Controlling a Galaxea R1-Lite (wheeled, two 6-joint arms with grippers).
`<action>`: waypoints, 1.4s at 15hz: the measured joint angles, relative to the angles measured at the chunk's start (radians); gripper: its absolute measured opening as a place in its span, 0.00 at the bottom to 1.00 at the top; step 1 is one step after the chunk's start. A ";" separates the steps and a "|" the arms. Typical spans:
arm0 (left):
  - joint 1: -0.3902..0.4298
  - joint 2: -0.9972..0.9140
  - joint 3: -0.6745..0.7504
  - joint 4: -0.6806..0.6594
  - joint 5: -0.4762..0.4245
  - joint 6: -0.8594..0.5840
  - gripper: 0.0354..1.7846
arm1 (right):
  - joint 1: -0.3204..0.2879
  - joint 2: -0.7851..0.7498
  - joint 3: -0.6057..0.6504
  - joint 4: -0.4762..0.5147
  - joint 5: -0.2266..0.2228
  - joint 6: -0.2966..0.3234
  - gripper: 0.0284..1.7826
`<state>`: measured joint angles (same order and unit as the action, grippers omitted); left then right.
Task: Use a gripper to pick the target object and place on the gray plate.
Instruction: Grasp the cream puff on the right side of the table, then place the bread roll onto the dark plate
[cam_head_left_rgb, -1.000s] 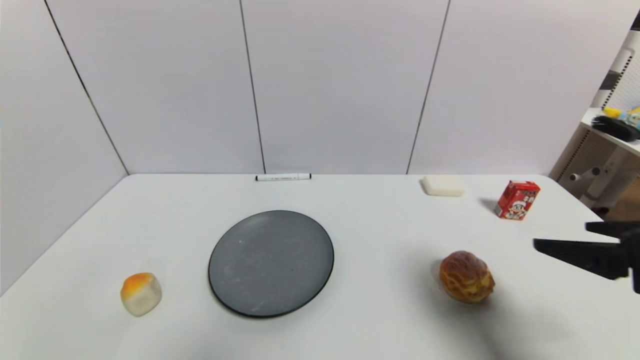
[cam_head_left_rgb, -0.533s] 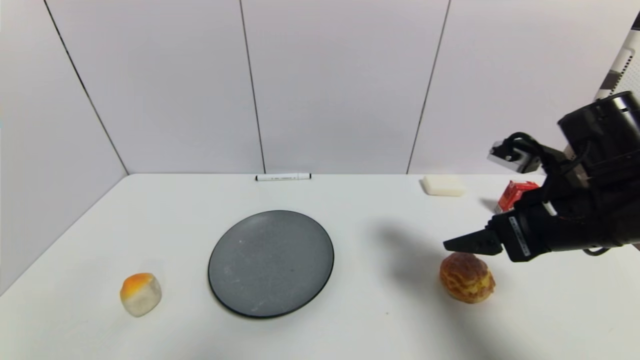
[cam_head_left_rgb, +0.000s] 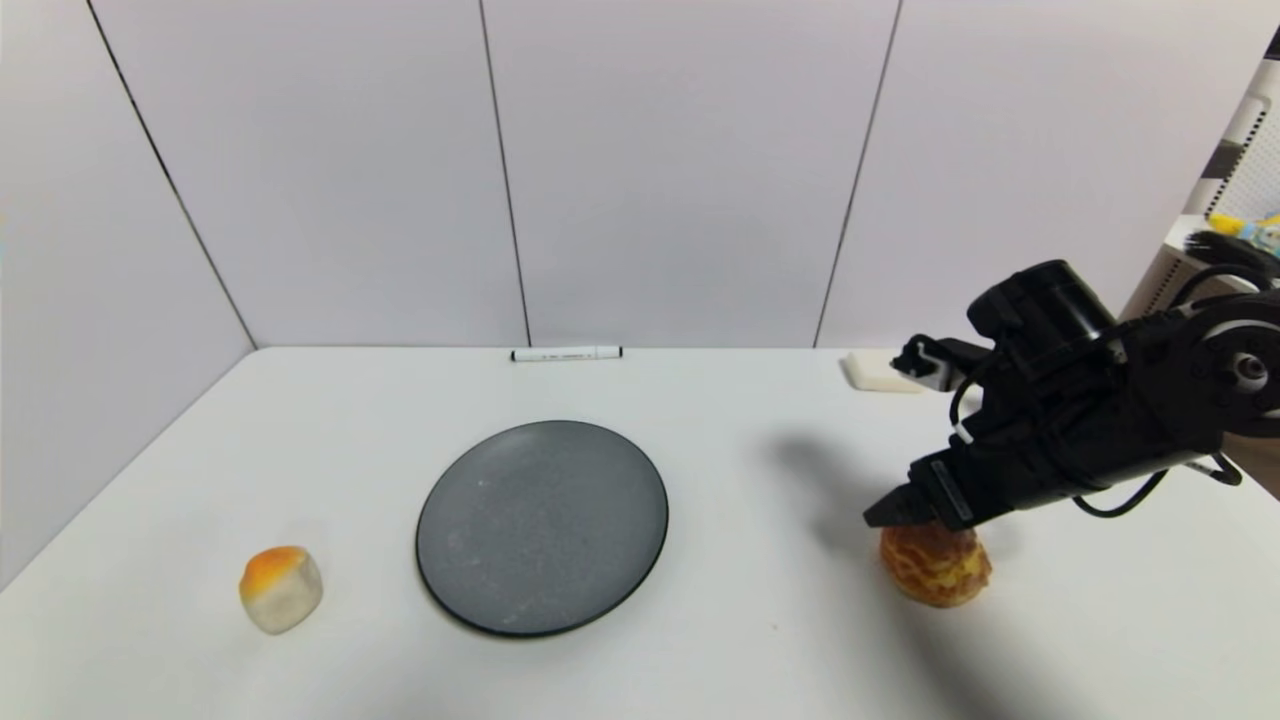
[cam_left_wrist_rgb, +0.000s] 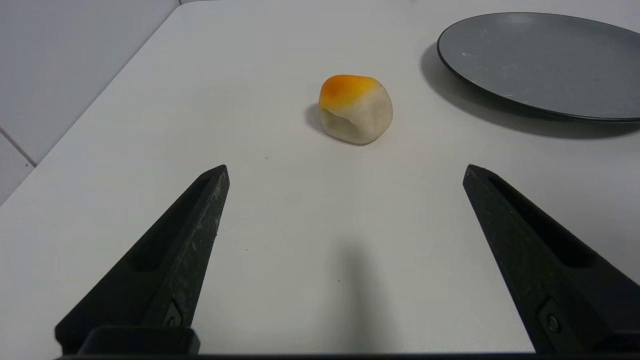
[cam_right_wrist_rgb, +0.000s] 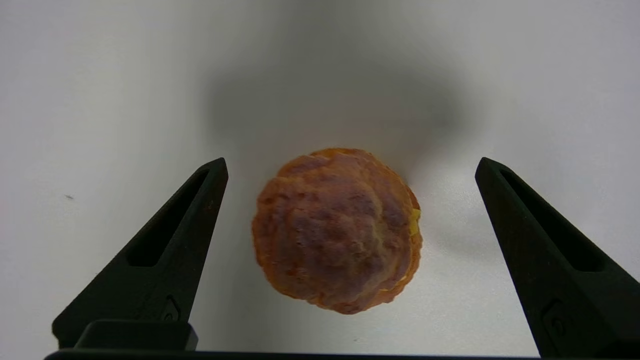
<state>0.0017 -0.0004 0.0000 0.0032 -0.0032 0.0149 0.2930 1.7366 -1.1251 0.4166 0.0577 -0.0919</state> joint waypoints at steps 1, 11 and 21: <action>0.000 0.000 0.000 0.000 0.000 0.000 0.94 | -0.007 0.006 0.012 0.001 -0.013 -0.015 0.96; 0.000 0.000 0.000 0.000 0.000 0.000 0.94 | -0.017 0.016 0.078 0.008 -0.028 -0.030 0.90; 0.000 0.000 0.000 0.000 0.000 0.000 0.94 | -0.007 0.001 0.072 0.003 -0.025 -0.044 0.45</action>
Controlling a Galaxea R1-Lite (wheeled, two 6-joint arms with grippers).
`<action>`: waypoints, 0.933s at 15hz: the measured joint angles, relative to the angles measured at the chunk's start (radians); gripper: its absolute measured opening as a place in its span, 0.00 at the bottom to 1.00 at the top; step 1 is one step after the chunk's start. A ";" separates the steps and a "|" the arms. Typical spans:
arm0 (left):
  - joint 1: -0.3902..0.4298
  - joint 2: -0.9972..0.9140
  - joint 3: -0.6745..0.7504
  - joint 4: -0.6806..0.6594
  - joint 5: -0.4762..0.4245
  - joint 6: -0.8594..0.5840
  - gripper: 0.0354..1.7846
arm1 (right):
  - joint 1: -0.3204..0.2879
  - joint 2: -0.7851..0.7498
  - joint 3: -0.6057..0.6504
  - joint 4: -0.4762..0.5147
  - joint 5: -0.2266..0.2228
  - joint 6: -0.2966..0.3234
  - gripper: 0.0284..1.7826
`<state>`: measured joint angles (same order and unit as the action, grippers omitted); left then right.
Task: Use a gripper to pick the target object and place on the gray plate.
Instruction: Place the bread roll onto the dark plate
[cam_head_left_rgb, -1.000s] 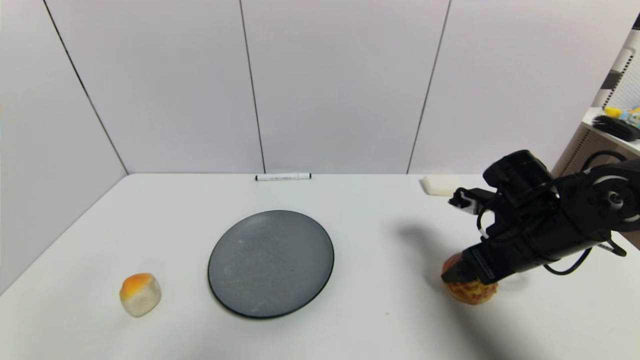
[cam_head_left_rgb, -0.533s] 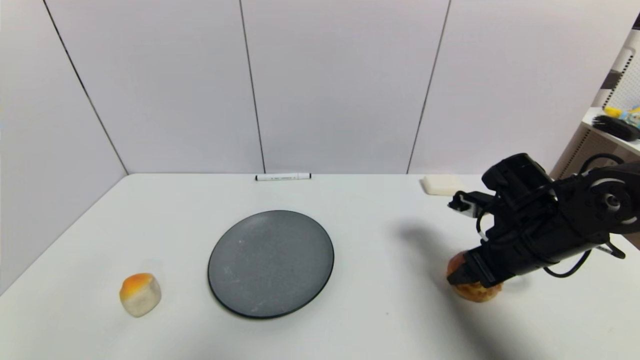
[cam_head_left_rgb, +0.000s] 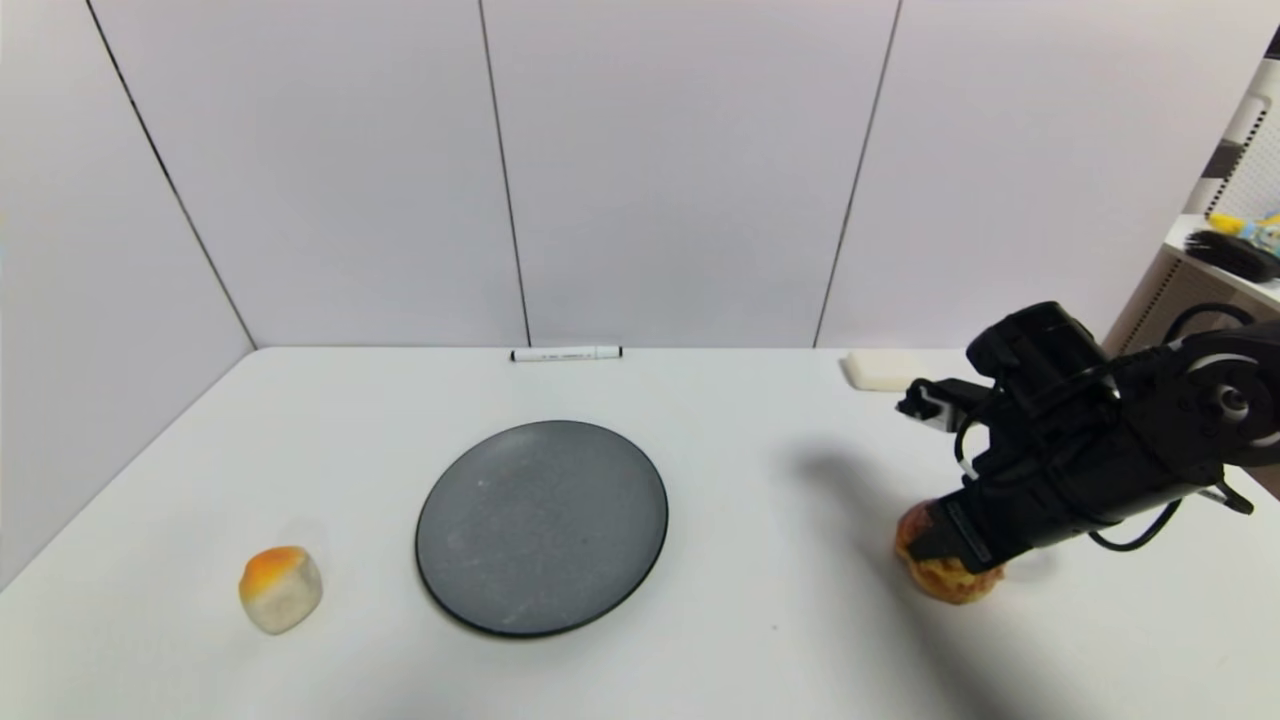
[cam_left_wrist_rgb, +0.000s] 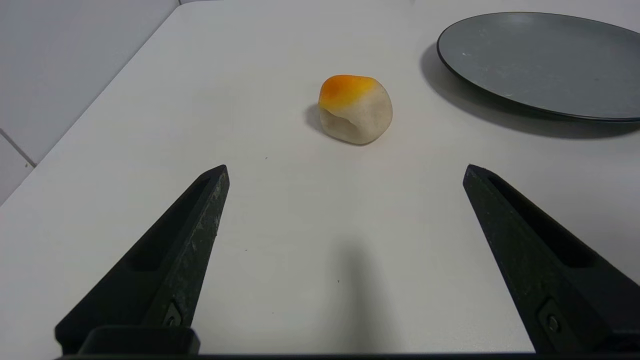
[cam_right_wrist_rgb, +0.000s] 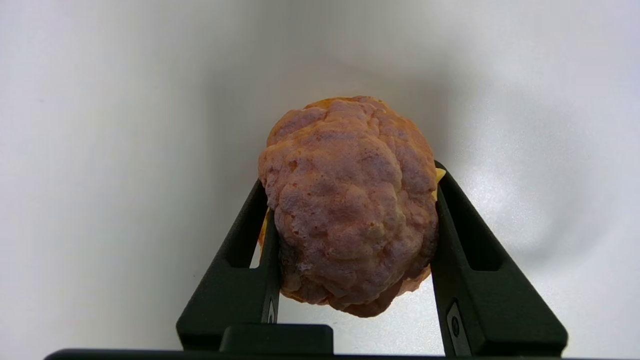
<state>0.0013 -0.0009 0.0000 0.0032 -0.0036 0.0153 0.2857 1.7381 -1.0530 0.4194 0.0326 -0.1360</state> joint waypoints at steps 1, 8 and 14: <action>0.000 0.000 0.000 0.000 0.001 0.000 0.94 | 0.007 -0.009 -0.001 -0.001 0.001 -0.003 0.45; 0.000 0.000 0.000 0.000 0.000 0.000 0.94 | 0.142 -0.069 -0.073 -0.081 0.013 -0.004 0.45; 0.000 0.000 0.000 0.000 0.001 -0.001 0.94 | 0.361 0.053 -0.296 -0.116 0.013 0.045 0.45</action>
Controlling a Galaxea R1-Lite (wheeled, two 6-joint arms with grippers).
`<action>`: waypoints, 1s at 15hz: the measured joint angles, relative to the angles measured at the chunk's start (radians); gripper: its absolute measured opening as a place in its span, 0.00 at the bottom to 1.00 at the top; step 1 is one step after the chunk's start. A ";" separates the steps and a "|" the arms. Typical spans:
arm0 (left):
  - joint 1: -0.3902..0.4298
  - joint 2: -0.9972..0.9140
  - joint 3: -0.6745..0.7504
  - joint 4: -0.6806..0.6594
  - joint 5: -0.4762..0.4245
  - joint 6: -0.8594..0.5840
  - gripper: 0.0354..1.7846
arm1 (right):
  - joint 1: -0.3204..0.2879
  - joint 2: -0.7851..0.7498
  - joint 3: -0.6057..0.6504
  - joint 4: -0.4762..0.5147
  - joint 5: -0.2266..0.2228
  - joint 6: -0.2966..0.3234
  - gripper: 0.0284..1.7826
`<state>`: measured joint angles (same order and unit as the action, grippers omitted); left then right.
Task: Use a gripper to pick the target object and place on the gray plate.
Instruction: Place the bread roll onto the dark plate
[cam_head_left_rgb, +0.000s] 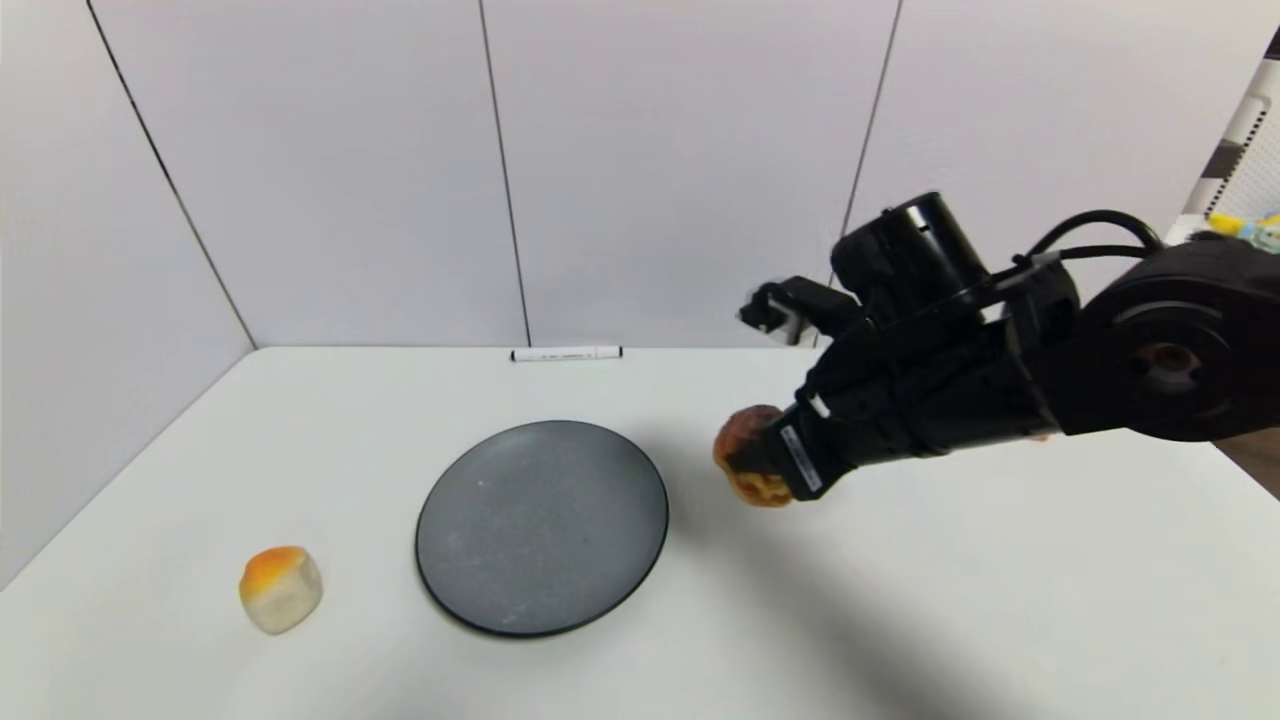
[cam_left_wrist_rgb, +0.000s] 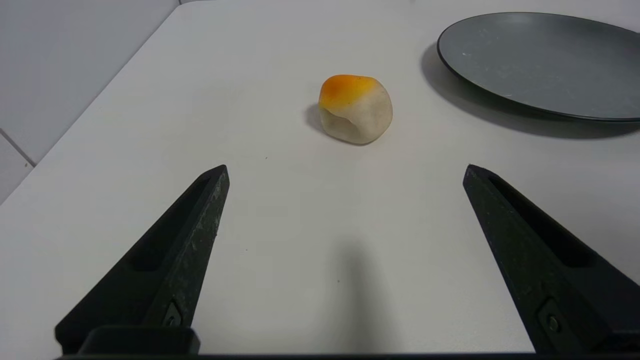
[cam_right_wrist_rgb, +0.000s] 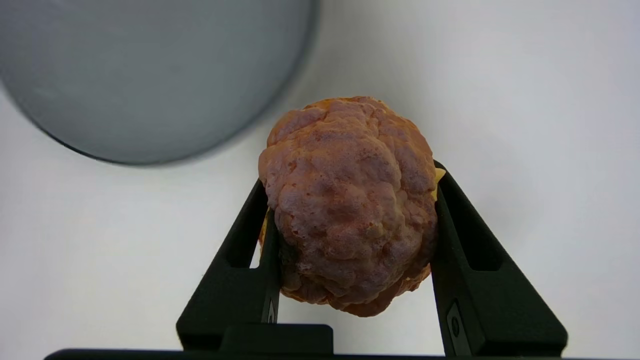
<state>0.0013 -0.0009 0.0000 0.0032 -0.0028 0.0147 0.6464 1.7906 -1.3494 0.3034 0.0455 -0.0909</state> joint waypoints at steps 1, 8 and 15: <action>0.000 0.000 0.000 0.000 0.000 0.001 0.94 | 0.046 0.022 -0.045 0.003 0.000 0.034 0.45; 0.000 0.000 0.000 0.000 0.000 0.001 0.94 | 0.267 0.149 -0.221 -0.001 -0.011 0.129 0.45; 0.000 0.000 0.000 0.000 -0.001 0.001 0.94 | 0.312 0.257 -0.303 -0.075 -0.057 0.128 0.45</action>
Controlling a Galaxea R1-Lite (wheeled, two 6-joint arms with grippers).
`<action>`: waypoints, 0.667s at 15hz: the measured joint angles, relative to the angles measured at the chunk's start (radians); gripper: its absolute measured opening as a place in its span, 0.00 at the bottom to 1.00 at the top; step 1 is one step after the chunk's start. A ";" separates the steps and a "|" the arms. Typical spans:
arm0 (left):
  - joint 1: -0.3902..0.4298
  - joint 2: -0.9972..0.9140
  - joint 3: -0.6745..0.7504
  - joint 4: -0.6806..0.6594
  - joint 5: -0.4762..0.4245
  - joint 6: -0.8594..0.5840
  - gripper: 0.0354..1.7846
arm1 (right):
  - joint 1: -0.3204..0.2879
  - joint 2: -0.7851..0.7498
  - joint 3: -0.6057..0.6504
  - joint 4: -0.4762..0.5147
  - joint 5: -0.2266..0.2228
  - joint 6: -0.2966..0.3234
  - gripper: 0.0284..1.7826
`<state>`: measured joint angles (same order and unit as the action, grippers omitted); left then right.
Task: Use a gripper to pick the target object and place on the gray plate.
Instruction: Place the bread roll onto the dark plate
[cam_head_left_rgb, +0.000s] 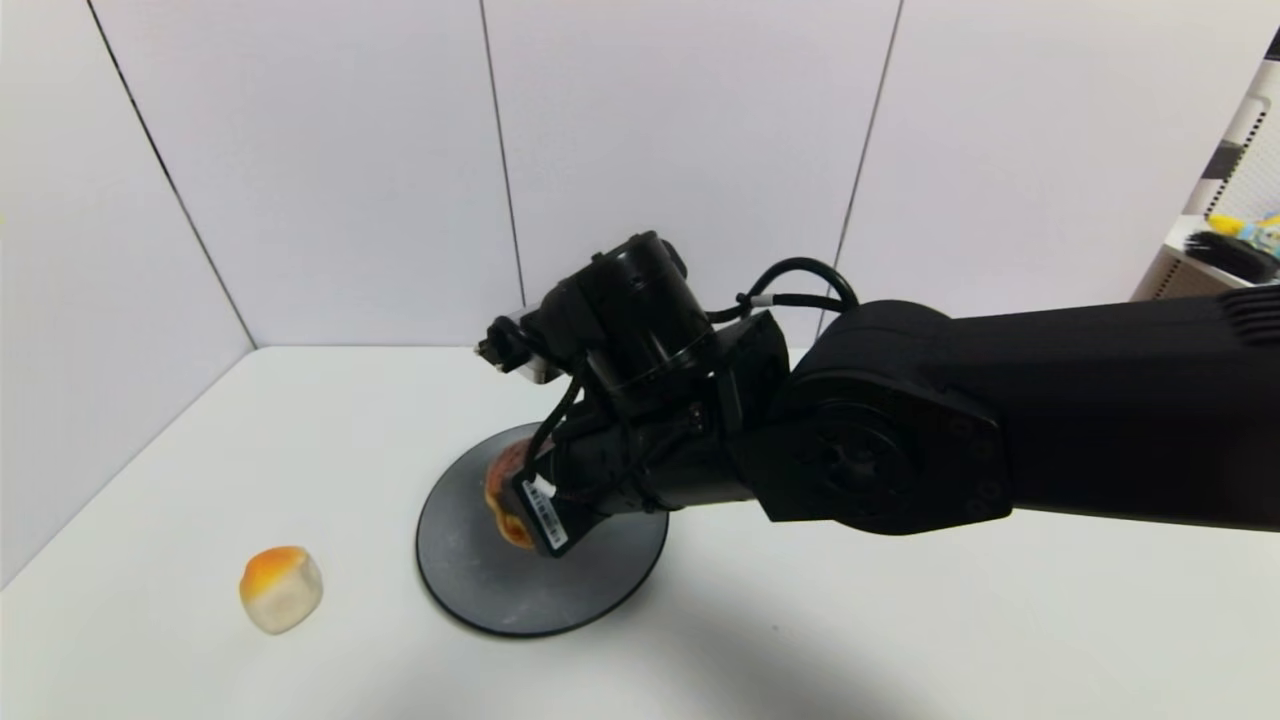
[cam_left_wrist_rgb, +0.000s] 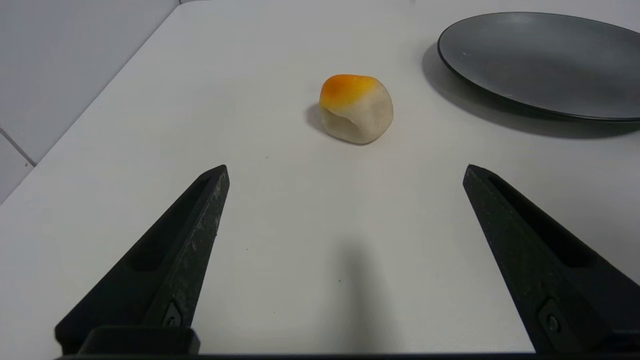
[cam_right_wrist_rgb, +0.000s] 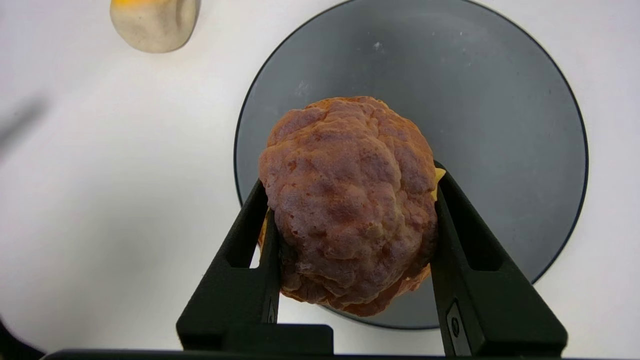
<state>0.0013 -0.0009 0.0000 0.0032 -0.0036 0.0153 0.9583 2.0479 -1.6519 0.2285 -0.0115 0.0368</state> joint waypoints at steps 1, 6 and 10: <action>0.000 0.000 0.000 0.000 0.000 0.000 0.94 | 0.003 0.010 -0.001 -0.003 -0.004 -0.003 0.45; 0.000 0.000 0.000 0.000 0.001 0.000 0.94 | 0.003 0.041 -0.004 -0.003 -0.017 -0.011 0.45; 0.000 0.000 0.000 0.000 0.000 0.000 0.94 | 0.003 0.063 -0.015 -0.003 -0.050 -0.011 0.45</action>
<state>0.0013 -0.0009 0.0000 0.0032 -0.0032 0.0153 0.9615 2.1104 -1.6668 0.2260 -0.0611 0.0257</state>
